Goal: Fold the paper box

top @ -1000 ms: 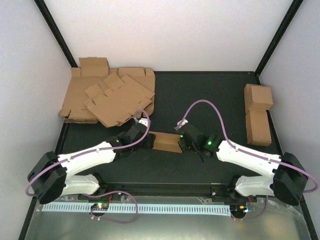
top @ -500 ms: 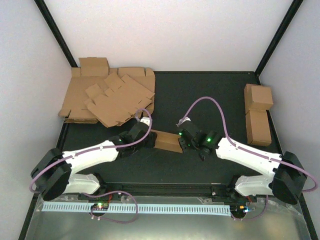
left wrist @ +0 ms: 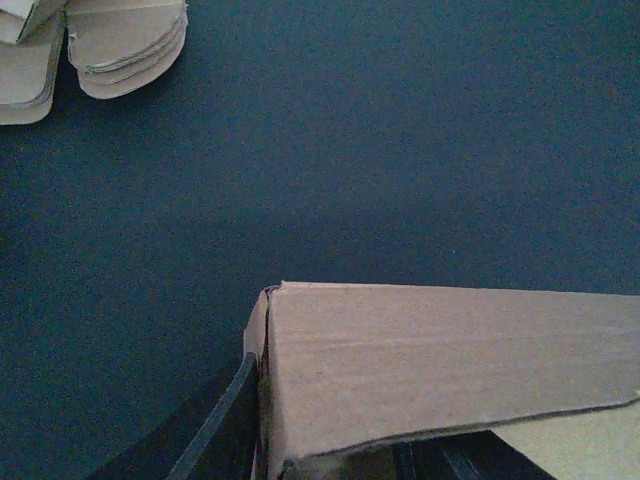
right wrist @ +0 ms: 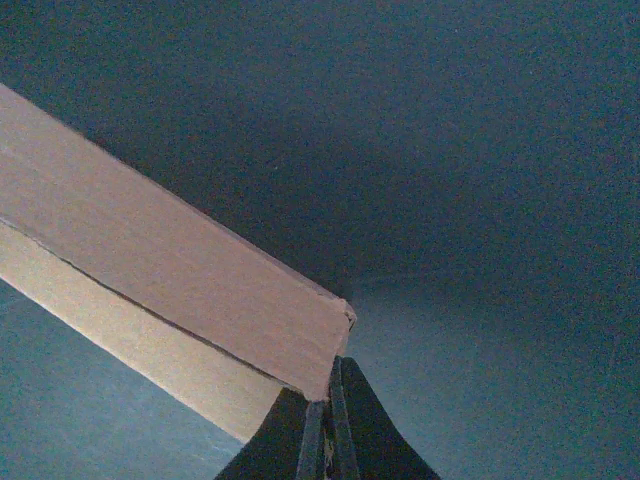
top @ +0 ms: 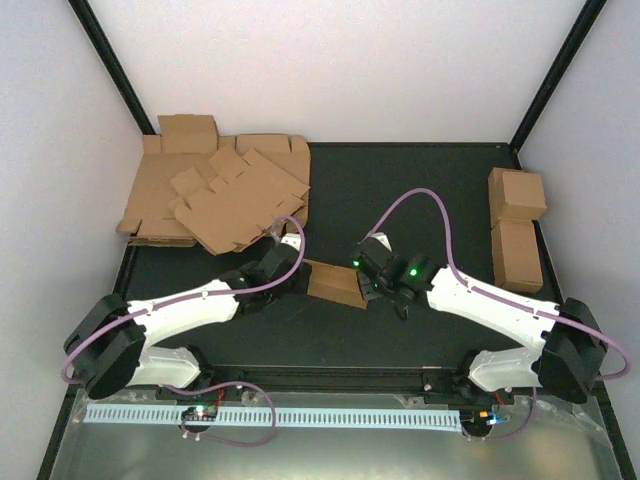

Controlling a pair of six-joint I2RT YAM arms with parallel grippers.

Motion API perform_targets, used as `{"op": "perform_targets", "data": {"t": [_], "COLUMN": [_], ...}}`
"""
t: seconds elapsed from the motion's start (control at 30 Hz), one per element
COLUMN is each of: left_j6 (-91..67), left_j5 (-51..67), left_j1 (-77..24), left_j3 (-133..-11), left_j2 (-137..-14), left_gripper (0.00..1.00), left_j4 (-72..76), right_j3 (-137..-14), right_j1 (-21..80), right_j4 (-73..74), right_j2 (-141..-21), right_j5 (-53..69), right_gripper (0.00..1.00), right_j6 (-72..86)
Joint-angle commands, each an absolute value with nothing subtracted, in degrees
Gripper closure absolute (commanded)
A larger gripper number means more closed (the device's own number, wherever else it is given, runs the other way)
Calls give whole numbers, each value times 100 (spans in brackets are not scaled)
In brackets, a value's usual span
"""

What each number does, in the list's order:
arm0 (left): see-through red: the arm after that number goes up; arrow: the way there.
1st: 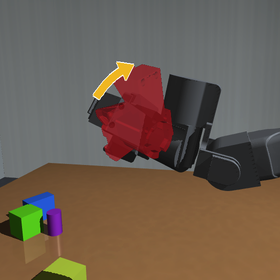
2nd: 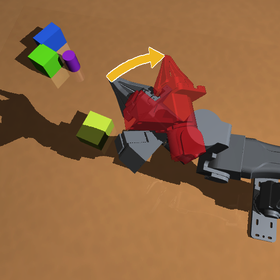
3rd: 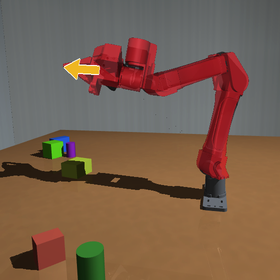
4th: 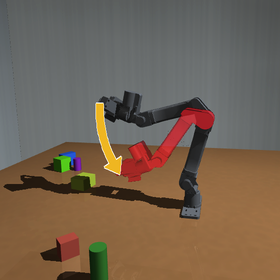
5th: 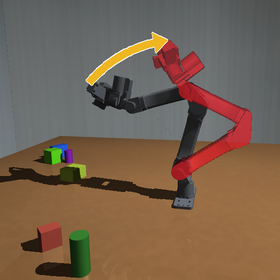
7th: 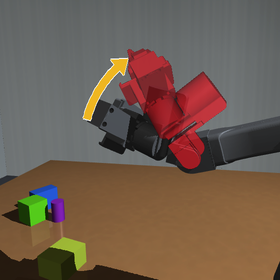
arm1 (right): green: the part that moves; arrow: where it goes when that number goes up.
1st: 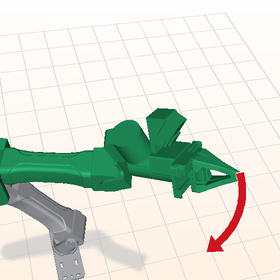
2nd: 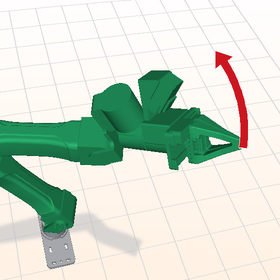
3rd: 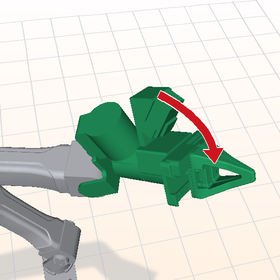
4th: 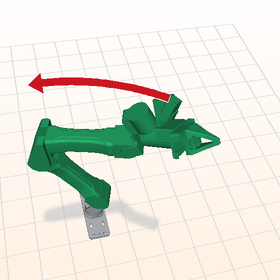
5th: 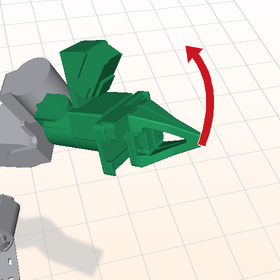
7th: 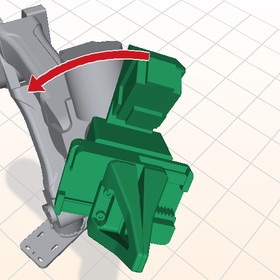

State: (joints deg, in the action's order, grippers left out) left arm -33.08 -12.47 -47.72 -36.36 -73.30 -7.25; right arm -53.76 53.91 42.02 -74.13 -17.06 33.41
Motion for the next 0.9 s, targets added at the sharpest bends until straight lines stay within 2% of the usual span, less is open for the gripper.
{"op": "perform_targets", "data": {"t": [0.0,0.37,0.87], "left_j6": [-3308,-3405,-3463], "left_j5": [-1093,-1151,-1186], "left_j1": [-4943,-5079,-5141], "left_j3": [-3735,-3715,-3621], "left_j2": [-7391,-7374,-7374], "left_gripper": [64,67,67], "left_j4": [-892,-873,-764], "right_j3": [-5587,-5985,-5751], "right_j1": [5413,5410,5419], "right_j4": [3726,4090,3964], "right_j2": [-7403,-7856,-7945], "right_j5": [-1407,-1413,-1452], "right_gripper": [98,98,98], "right_j6": [4221,5790,6061]}}
